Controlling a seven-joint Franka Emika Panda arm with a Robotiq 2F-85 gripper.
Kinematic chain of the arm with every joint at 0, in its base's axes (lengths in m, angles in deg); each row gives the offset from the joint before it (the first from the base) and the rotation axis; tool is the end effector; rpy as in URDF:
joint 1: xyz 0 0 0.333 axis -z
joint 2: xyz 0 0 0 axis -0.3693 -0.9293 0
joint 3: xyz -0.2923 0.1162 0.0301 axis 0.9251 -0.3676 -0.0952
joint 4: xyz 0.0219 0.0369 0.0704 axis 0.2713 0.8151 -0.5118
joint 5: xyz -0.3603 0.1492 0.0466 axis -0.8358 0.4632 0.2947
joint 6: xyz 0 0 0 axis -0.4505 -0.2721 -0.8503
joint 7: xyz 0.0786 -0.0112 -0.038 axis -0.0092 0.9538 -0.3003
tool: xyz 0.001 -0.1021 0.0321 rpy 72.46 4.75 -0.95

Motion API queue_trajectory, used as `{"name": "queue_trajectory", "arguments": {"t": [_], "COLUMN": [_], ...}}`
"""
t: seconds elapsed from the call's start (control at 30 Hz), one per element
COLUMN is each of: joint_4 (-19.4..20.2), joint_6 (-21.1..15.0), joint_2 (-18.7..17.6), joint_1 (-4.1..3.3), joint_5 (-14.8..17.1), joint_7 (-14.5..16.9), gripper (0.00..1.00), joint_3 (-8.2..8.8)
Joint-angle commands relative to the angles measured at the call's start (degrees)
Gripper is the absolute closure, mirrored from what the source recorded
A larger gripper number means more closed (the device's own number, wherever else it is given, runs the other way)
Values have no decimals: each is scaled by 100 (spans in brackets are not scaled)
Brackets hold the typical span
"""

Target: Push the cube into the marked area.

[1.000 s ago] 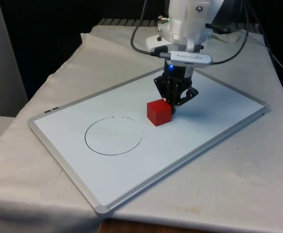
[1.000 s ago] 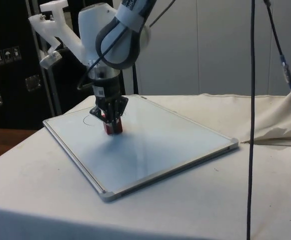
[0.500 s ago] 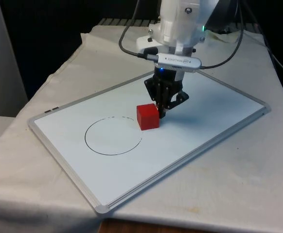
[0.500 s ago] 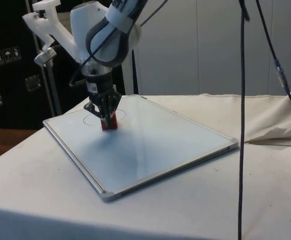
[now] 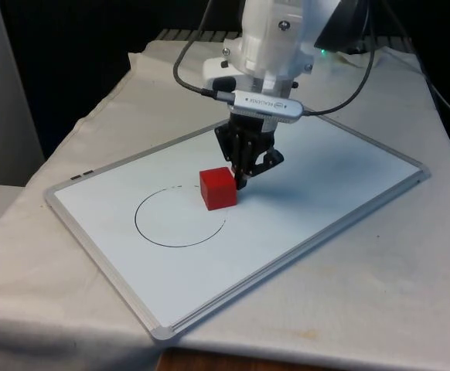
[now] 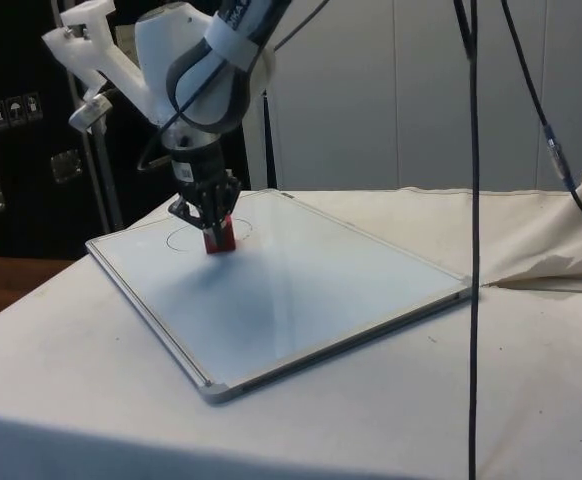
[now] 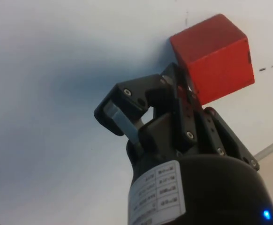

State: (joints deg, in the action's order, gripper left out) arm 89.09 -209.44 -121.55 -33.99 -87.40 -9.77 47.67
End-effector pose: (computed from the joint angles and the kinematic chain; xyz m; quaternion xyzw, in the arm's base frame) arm 0.6586 -0.0360 0.2054 0.9591 -0.2635 0.0419 0.0940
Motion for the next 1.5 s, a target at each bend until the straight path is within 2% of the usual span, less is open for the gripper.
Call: {"name": "queue_trajectory", "arguments": {"t": [0.0,0.17,0.2,0.23,0.47,0.5,0.53,0.77,0.93,1.07,1.1,1.13,1.4,1.43,1.47], "joint_4": [-34,-57,0,-63,-246,-160,-286,-768,-848,-848,-882,-837,-773,-819,-768], "joint_6": [40,63,11,74,155,86,172,355,413,504,464,516,670,676,682], "joint_2": [-29,-46,-6,-57,-178,-120,-201,-487,-539,-418,-476,-378,-63,-132,-29], "joint_1": [-29,-23,0,-23,-17,0,-17,0,-6,-29,-6,-40,-155,-109,-166], "joint_5": [-57,-195,-149,-258,-407,-367,-413,-418,-401,-395,-407,-407,-458,-435,-470], "joint_7": [-69,-183,-120,-229,-344,-298,-350,-384,-447,-527,-510,-527,-613,-573,-630], "gripper": [100,100,100,100,100,100,100,100,100,100,100,100,100,100,100], "joint_3": [63,126,69,155,269,229,281,355,372,367,361,367,344,327,344]}}
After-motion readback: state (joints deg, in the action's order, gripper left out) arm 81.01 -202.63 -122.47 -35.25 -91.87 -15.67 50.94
